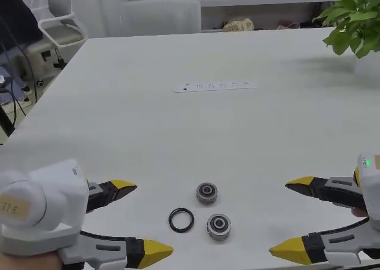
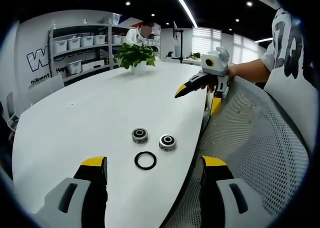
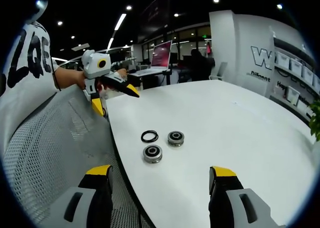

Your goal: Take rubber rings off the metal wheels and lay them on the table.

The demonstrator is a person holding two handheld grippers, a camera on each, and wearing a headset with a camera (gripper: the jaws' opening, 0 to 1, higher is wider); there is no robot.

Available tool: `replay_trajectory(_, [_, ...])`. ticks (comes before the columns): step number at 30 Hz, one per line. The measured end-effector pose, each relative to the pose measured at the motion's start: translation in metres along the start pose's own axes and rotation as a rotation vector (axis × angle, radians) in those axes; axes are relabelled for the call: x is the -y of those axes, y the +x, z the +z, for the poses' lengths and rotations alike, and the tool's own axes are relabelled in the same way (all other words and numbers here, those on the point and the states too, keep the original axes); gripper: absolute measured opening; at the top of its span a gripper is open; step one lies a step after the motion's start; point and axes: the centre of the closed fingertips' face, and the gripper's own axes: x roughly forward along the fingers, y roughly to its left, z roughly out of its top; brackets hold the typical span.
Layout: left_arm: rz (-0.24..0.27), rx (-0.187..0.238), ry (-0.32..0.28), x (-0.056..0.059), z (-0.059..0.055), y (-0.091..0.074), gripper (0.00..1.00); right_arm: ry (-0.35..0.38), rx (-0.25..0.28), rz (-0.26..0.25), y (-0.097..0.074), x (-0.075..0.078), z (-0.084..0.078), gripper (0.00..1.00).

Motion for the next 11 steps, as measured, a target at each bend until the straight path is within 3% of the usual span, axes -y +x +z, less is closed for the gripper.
replay_trajectory(11, [0.003,-0.002,0.002,0.0007,-0.0001,0.0002,0.73,0.011,0.009,-0.015,-0.0003,0.0028,0.0009,0.78])
